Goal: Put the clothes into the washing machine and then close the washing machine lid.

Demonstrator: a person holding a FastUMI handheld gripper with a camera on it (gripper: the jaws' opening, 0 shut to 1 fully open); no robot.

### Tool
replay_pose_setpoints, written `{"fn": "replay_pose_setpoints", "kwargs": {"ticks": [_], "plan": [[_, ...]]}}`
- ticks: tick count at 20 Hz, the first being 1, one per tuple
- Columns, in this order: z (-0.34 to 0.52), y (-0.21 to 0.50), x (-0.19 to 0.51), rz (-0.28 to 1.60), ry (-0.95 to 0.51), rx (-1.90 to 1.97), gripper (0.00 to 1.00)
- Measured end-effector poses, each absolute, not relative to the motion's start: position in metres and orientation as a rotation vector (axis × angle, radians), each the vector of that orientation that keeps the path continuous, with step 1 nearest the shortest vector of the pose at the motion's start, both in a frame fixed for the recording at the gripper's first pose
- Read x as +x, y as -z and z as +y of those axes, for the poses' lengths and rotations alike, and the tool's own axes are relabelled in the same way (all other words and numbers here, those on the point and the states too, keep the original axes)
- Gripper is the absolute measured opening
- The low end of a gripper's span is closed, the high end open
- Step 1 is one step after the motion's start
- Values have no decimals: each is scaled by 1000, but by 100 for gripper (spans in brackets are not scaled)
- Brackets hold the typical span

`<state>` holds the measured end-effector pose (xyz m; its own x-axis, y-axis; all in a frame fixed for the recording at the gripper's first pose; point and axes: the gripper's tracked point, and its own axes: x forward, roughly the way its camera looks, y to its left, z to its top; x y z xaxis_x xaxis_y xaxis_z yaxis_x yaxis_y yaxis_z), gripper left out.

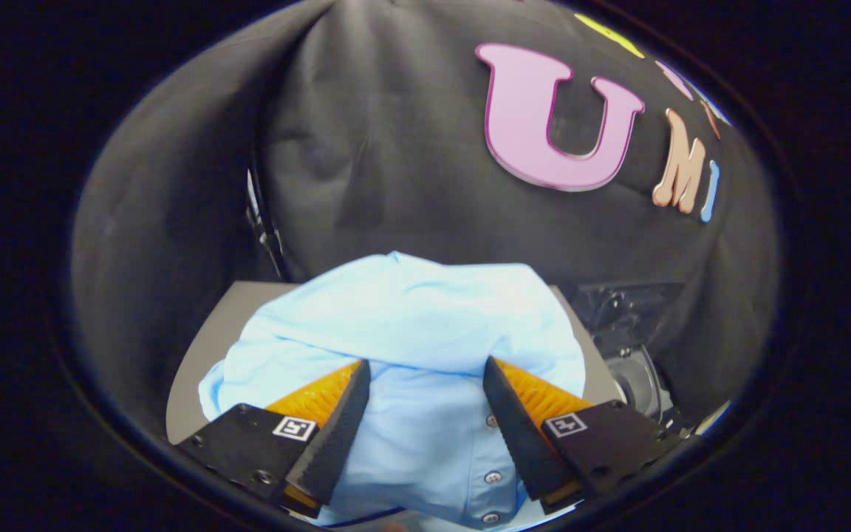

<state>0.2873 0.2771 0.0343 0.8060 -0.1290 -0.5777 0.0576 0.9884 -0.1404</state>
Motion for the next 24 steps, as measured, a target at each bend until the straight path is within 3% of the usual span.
{"fn": "replay_pose_setpoints", "kwargs": {"ticks": [2,7,10,15,24], "plan": [[272,-37,284,629,110,-102,96],[251,-32,268,696,206,-95,36],[240,-46,258,689,211,-146,8],[219,-82,238,570,240,-19,8],[126,-163,191,417,418,-51,8]]}}
